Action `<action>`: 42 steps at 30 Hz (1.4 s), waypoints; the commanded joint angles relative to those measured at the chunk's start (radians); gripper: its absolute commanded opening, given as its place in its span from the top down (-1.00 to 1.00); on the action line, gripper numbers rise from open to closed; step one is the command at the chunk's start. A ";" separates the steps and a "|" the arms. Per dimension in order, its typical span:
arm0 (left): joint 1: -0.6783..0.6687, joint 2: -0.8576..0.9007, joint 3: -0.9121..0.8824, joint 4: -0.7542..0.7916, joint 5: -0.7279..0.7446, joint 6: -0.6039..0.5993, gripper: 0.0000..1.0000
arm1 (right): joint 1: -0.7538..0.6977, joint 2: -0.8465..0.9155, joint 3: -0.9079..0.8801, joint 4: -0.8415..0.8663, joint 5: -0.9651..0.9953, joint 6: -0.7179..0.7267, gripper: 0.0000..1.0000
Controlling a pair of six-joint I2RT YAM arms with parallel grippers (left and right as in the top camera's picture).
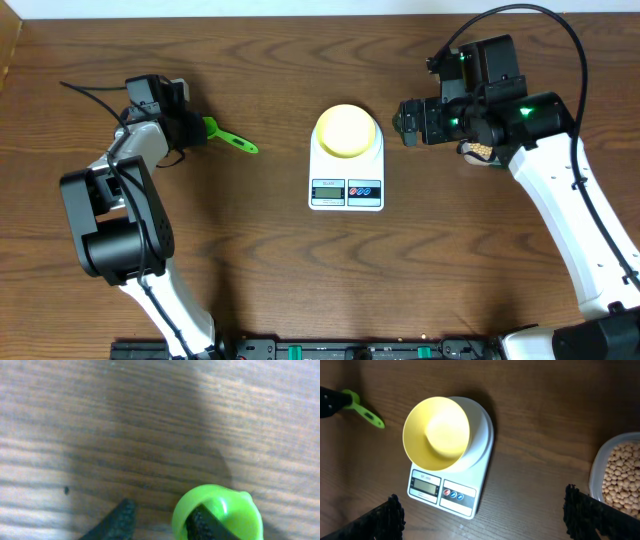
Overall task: Scoop item into bowl and weigh 50g on scale
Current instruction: 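Grasp the green scoop's bowl end with the left gripper and lift, then carry the scoop above the scale and grasp its handle with the right gripper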
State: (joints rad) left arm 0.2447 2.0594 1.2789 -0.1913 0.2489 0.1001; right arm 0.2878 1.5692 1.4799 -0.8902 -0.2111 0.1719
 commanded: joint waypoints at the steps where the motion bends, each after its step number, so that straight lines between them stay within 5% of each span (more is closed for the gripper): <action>1: -0.003 0.023 0.014 0.000 0.002 0.000 0.78 | 0.008 -0.029 0.017 -0.004 -0.008 0.007 -0.99; 17: -0.063 -0.152 0.016 -0.017 0.007 -0.088 0.86 | 0.008 -0.029 0.017 0.035 -0.005 0.008 -0.99; 24: -0.115 -0.454 0.016 -0.082 0.267 -0.323 0.86 | 0.008 -0.028 0.017 0.114 -0.043 0.156 -0.99; 28: -0.198 -0.529 0.016 -0.095 0.403 -0.481 0.86 | 0.008 -0.028 0.017 0.204 -0.299 0.142 -0.86; 34: -0.372 -0.544 0.016 -0.052 0.387 -0.699 0.86 | 0.025 -0.028 0.017 0.391 -0.563 0.151 -0.64; 42: -0.460 -0.544 0.016 0.025 0.261 -0.776 0.86 | 0.047 -0.029 0.017 0.473 -0.650 0.225 -0.60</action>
State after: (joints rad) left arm -0.2039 1.5185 1.2808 -0.1791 0.5709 -0.6167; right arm 0.3180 1.5673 1.4803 -0.4305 -0.7662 0.3573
